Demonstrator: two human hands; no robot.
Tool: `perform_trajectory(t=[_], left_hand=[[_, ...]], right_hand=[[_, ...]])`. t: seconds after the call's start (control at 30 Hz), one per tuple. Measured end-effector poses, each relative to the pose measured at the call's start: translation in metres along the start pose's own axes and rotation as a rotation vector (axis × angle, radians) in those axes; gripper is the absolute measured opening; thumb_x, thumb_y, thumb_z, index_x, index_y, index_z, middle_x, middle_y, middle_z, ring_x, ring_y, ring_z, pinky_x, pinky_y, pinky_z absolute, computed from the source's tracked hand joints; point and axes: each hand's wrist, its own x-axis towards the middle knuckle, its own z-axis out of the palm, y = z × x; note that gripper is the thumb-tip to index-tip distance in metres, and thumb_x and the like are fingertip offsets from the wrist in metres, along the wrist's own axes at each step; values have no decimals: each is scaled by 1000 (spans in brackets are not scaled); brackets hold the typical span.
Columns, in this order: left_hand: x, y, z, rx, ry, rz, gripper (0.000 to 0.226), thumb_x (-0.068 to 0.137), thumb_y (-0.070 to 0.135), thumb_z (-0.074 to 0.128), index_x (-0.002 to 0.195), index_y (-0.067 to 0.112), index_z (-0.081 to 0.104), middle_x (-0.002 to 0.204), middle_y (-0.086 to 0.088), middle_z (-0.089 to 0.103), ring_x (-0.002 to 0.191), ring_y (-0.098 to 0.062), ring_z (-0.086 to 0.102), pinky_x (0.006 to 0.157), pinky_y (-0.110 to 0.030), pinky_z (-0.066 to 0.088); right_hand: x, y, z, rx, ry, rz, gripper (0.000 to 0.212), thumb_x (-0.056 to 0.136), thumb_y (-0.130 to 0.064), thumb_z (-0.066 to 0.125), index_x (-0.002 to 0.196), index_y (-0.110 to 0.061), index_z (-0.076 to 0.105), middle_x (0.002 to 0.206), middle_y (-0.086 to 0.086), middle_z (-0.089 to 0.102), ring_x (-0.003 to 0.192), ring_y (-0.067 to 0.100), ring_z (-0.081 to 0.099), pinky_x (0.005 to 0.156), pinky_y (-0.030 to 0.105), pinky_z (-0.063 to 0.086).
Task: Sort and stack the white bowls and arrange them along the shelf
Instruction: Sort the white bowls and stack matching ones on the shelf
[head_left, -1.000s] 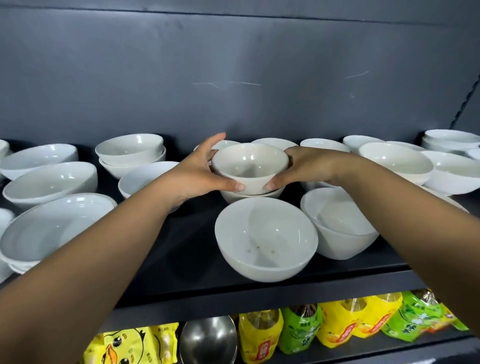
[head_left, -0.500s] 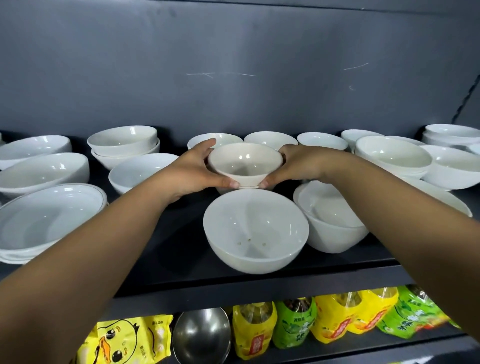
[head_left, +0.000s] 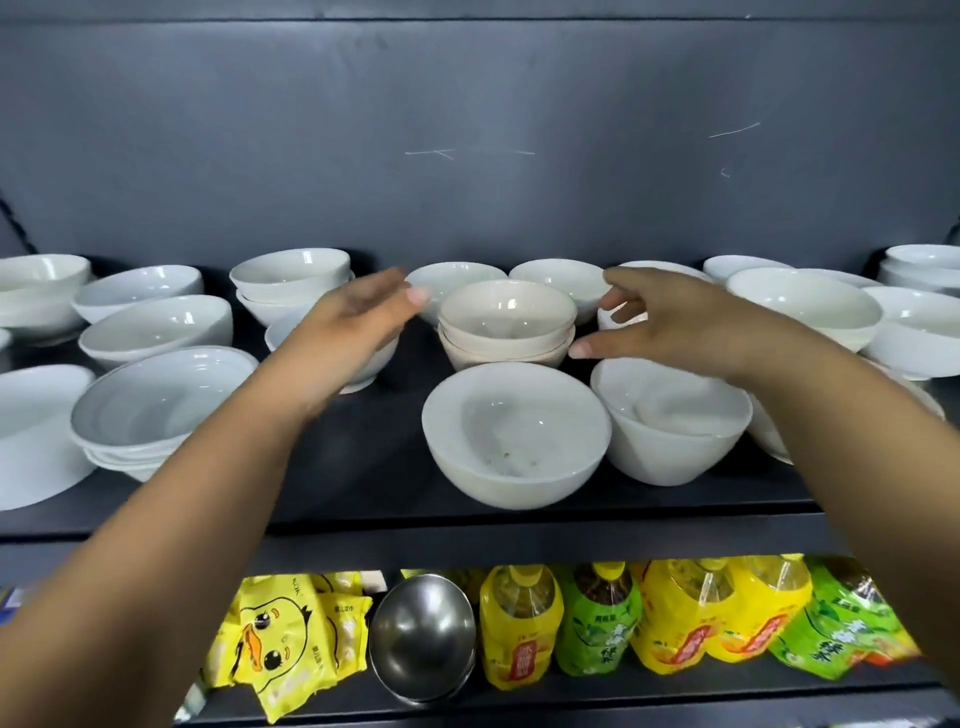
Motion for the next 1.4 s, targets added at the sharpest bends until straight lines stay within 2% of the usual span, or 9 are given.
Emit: perform_trajectory(t=[0.1, 0.2, 0.3, 0.53, 0.87, 1.03, 1.1, 1.23, 1.4], left_hand=[[-38, -8, 8, -89, 50, -42, 75, 55, 54, 70, 123, 25, 57, 127, 4, 58, 115, -7, 53, 109, -32, 34], [-68, -19, 27, 42, -61, -79, 103, 55, 42, 79, 143, 22, 29, 143, 5, 40, 125, -3, 40, 104, -22, 32], [-77, -28, 40, 165, -119, -73, 123, 49, 52, 83, 147, 22, 14, 140, 14, 33, 127, 3, 32, 103, -14, 26], [-77, -32, 46, 98, -50, 5, 82, 45, 45, 78, 120, 27, 51, 116, 7, 64, 109, -7, 59, 94, -26, 46], [-87, -25, 13, 20, 45, 55, 83, 40, 43, 78, 116, 21, 56, 108, 8, 67, 99, -1, 63, 79, -14, 49], [-72, 27, -45, 104, 28, 160, 53, 50, 30, 85, 95, 26, 58, 78, 24, 70, 79, 10, 64, 62, -5, 45], [-56, 47, -75, 184, -12, 140, 47, 58, 38, 84, 97, 23, 62, 86, 15, 72, 86, 0, 66, 67, -10, 49], [-24, 62, -125, 264, -51, 95, 54, 48, 54, 75, 88, 20, 65, 102, -14, 65, 96, -26, 62, 101, -49, 42], [15, 46, -155, 454, -101, 27, 62, 44, 55, 83, 93, 21, 65, 99, -5, 71, 92, -16, 64, 87, -37, 51]], right_hand=[[-39, -3, 17, 16, 114, -63, 44, 71, -35, 73, 102, -15, 51, 104, -5, 53, 99, 12, 49, 96, 35, 43], [-78, -3, 38, 27, 166, -57, 75, 71, -38, 72, 135, -15, 40, 127, -1, 51, 112, 11, 49, 96, 24, 37], [-100, 8, 61, 50, 116, -72, 80, 71, -37, 73, 139, -17, 36, 134, -2, 49, 121, 11, 45, 89, 11, 28], [-85, 21, 90, 254, 102, -84, 76, 74, -30, 74, 138, -20, 35, 137, -3, 46, 127, 14, 42, 108, 35, 36], [-71, -6, 105, 532, 157, -118, 55, 67, -26, 78, 116, -19, 57, 114, -2, 65, 109, 12, 60, 98, 40, 47], [-39, -72, 78, 533, 188, -234, 53, 70, -26, 76, 119, -21, 57, 117, -9, 63, 109, 3, 58, 98, 26, 45], [-20, -99, 70, 557, 184, -270, 45, 72, -19, 75, 114, -17, 59, 112, -7, 65, 103, 2, 60, 94, 22, 47], [19, -134, 69, 615, 172, -289, 36, 77, -8, 71, 112, -8, 61, 105, -3, 67, 90, 3, 63, 85, 16, 49], [62, -141, 96, 612, 147, -220, 40, 77, -6, 70, 115, -9, 60, 111, 0, 66, 101, 11, 63, 86, 21, 50]])
